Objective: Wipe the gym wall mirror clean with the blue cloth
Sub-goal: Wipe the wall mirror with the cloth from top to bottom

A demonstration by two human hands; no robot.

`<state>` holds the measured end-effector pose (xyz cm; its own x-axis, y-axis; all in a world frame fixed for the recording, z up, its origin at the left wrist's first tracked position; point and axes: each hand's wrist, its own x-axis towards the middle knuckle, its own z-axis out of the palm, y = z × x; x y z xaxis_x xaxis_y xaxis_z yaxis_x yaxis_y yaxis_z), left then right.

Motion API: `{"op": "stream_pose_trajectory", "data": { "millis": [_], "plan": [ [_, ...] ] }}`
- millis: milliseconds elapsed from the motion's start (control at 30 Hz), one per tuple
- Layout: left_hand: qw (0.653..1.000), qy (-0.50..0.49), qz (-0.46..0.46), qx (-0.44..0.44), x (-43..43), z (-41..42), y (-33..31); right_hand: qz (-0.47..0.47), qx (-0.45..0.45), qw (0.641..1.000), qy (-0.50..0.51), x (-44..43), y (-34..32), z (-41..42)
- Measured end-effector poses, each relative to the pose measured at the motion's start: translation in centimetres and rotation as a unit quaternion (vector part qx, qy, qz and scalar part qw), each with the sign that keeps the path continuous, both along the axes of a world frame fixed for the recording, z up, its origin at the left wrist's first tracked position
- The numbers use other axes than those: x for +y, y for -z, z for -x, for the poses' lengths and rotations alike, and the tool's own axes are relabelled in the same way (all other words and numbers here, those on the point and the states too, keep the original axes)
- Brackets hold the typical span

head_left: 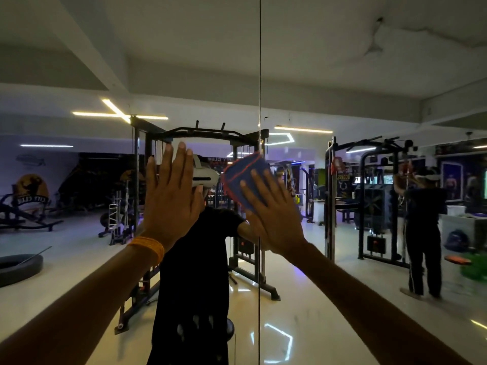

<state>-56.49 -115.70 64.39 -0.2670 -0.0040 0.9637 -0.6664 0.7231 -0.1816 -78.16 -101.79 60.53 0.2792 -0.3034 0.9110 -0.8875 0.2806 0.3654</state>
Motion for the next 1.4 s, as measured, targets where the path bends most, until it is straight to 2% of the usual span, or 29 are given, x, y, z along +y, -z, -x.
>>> {"op": "stream_pose_trajectory", "data": {
  "millis": [33,100,167,233,300,333,433,500,567,667,700,733,800,867,900,933,1000,1067,1100,1133,1200,1267,1333,1400],
  "plan": [
    [1.000,0.003,0.001,0.001,0.0,0.0,0.0,-0.039,0.043,0.998,0.005,0.7,-0.2,0.7],
    [1.000,0.010,0.009,-0.002,-0.1,-0.3,-0.2,-0.041,0.064,0.997,0.002,1.6,-3.1,2.9],
    [1.000,0.007,0.022,-0.014,-0.5,-0.7,-0.8,0.027,-0.017,0.999,-0.005,2.4,-6.8,4.7],
    [1.000,0.007,0.025,-0.015,-0.7,-0.9,-1.9,0.126,-0.144,0.981,-0.013,2.3,-9.1,4.5],
    [1.000,0.006,0.024,-0.003,-0.6,-0.7,-3.5,0.173,-0.188,0.967,0.008,0.7,-9.0,2.2],
    [1.000,0.006,0.024,0.005,-0.3,-0.4,-4.5,0.146,-0.166,0.975,0.016,-0.1,-8.3,0.7],
    [0.999,0.013,0.027,0.009,0.1,0.3,-6.9,0.023,0.010,1.000,0.001,-0.4,-7.1,-0.6],
    [0.999,0.009,0.035,-0.001,-0.1,0.5,-7.7,0.005,0.046,0.999,-0.020,0.8,-9.5,1.0],
    [0.999,-0.008,0.045,-0.009,-0.5,0.5,-7.8,0.063,-0.020,0.998,-0.018,1.6,-12.6,3.0],
    [0.998,-0.030,0.055,-0.012,-0.8,0.6,-7.6,0.192,-0.181,0.964,-0.006,1.6,-15.3,3.4],
    [0.998,-0.031,0.058,-0.010,-0.8,0.5,-7.6,0.195,-0.198,0.961,0.005,1.0,-15.2,2.4],
    [0.998,-0.030,0.061,-0.009,-0.8,0.5,-7.6,0.167,-0.179,0.969,0.012,0.4,-14.7,1.2],
    [0.997,-0.031,0.065,-0.009,-0.8,0.5,-7.7,0.073,-0.040,0.997,0.007,-0.5,-12.8,0.1],
    [0.998,-0.028,0.060,-0.009,-0.8,0.4,-7.9,-0.020,0.082,0.996,-0.009,0.4,-13.2,0.7],
    [0.998,-0.023,0.059,-0.012,-0.8,0.3,-8.0,-0.025,0.097,0.995,-0.017,0.9,-14.6,1.5],
    [0.998,-0.017,0.060,-0.014,-0.8,0.1,-8.2,-0.001,0.072,0.997,-0.019,1.2,-16.4,2.3],
    [0.998,-0.004,0.066,-0.012,-0.9,-0.6,-9.2,0.104,-0.060,0.993,-0.012,1.7,-20.5,3.4],
    [0.998,0.000,0.066,0.006,-1.1,-1.7,-10.9,0.199,-0.184,0.963,0.004,1.0,-23.4,2.6],
    [0.998,-0.001,0.061,0.018,-1.1,-2.3,-12.0,0.213,-0.201,0.956,0.013,0.0,-23.8,1.0],
    [0.998,-0.001,0.055,0.029,-1.3,-2.9,-13.1,0.198,-0.176,0.964,0.012,-1.4,-23.6,-0.9],
    [0.998,-0.005,0.052,0.046,-1.8,-4.4,-15.4,0.105,-0.023,0.994,0.003,-3.7,-21.6,-4.2],
    [0.997,-0.013,0.055,0.059,-2.8,-6.0,-17.4,0.019,0.090,0.996,-0.009,-4.1,-21.6,-5.1],
    [0.996,-0.024,0.052,0.067,-4.4,-7.5,-18.9,0.019,0.095,0.995,-0.015,-3.1,-24.6,-4.1],
    [0.995,-0.043,0.052,0.073,-6.0,-8.4,-20.0,0.099,0.002,0.995,-0.015,-1.9,-28.5,-2.6]
  ]
}}
